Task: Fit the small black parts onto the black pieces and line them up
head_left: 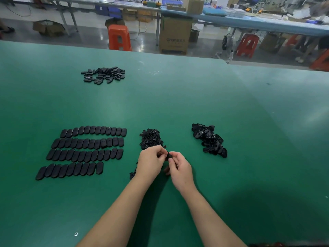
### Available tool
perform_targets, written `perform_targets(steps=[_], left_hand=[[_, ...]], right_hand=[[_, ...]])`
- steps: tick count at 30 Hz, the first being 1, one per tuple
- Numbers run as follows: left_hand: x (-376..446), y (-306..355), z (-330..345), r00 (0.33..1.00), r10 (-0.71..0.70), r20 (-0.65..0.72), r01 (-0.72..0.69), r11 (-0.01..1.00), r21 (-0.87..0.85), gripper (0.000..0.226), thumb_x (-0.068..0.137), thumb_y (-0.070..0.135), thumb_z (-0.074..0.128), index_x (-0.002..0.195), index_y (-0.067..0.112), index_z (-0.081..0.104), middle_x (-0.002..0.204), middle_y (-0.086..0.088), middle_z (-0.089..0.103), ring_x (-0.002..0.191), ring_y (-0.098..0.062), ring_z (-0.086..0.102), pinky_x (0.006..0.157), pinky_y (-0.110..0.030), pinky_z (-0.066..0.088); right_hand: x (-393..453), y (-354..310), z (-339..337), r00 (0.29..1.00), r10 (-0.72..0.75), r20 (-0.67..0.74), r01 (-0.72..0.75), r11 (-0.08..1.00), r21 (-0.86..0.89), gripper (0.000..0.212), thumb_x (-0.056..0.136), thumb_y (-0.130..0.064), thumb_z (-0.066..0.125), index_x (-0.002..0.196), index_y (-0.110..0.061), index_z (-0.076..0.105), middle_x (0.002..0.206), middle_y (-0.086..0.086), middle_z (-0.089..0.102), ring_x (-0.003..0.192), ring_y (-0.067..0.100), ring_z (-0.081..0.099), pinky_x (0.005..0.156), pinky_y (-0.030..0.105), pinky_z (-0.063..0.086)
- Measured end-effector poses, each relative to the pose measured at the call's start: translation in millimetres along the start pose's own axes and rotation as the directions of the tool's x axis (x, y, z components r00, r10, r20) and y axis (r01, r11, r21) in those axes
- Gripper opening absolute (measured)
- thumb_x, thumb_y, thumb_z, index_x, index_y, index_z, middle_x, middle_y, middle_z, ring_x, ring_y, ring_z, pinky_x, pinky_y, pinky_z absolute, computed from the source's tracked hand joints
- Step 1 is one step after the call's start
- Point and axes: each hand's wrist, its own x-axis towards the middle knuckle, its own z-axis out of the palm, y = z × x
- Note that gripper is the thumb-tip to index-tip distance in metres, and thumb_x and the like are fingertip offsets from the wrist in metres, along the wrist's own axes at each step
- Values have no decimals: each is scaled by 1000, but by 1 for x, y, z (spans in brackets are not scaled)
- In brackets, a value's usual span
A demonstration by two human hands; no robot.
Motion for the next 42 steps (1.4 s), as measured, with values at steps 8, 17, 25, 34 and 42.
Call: perform_targets(steps=[8,17,25,34,42], left_hand=[[4,1,-3,1000,-22,-22,22,999,38,25,80,22,79,102,30,71,92,11,67,89,-12,63,81,-29,51],[4,-7,-3,994,-76,81,90,979,-183,15,77,21,83,69,27,71,66,10,71,55,0,58,58,-19,43],[3,-6,-2,989,-97,113,118,974,-194,11,82,22,76,74,28,72,65,12,71,50,-3,60,56,-27,51],[0,-2,-2,991,-97,88,109,985,-133,9,80,22,74,73,25,69,69,7,71,59,-10,64,62,-30,56],[-5,3,5,998,-61,20,62,997,-44,7,83,23,71,78,23,66,74,9,68,70,-6,60,60,-16,43]], right_hand=[[-1,-6,-4,1000,9,0,-9,997,82,26,103,-6,51,101,-29,63,73,-8,68,57,10,59,58,24,51],[-2,-8,-6,1000,0,6,-1,988,151,22,103,-6,52,101,-23,66,71,-6,66,60,10,57,57,24,50],[-2,-11,-7,1000,19,5,-20,995,97,14,104,-9,53,106,-15,66,69,-5,62,57,8,54,55,23,49],[-1,-9,-7,1000,25,10,-26,995,95,17,103,-8,52,105,-17,67,71,-2,65,56,10,54,57,27,49],[-1,-7,-5,999,32,-18,-29,987,160,19,101,-8,57,99,-22,69,77,-2,70,55,14,53,54,30,49]])
